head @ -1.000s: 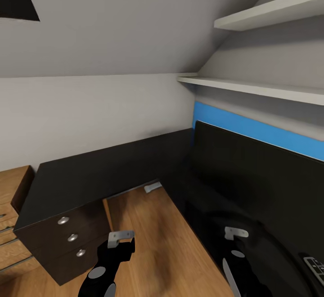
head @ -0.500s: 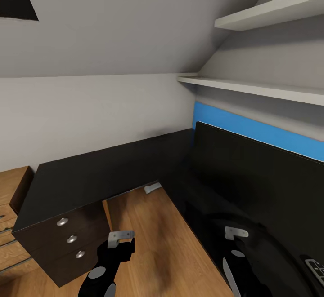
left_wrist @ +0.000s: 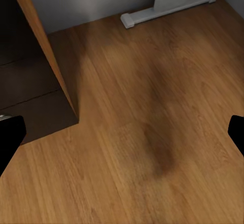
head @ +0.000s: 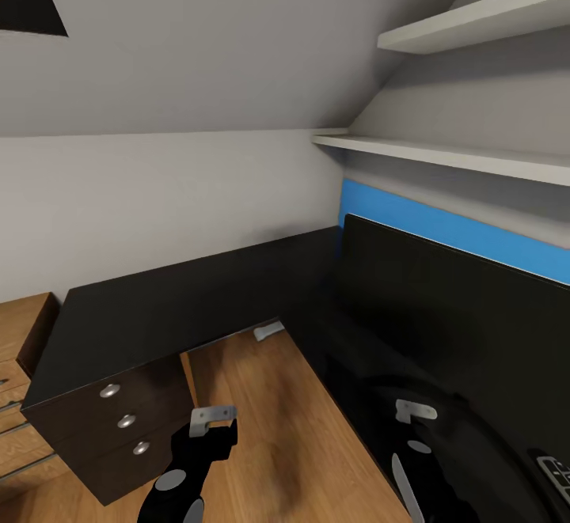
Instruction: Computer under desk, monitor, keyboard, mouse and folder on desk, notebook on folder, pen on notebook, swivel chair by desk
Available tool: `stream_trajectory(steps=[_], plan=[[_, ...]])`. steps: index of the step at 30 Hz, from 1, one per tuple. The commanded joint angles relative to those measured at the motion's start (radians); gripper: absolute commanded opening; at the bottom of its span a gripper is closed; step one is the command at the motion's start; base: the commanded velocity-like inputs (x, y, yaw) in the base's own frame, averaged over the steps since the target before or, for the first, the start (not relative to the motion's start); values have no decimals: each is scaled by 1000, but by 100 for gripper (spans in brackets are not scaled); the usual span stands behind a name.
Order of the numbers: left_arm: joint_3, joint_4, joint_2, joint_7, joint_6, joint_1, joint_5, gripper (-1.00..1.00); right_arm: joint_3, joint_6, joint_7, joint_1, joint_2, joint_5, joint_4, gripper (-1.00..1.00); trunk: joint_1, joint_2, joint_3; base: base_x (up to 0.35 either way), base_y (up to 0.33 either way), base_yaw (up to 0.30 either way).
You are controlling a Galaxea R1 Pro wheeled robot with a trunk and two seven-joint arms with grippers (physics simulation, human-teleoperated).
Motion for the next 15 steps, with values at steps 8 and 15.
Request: stream_trajectory(steps=[8,15], plan=[[-1,-1,0,10,3,-1,11,100,-2,13,-1,0,0,1,7,-100,0,-1,-1,0,0,0],[-1,-1,0,10,3,-1,11,100,-1,13,-1,0,1,2,7,-100,0,-1,-1,0,0,0]])
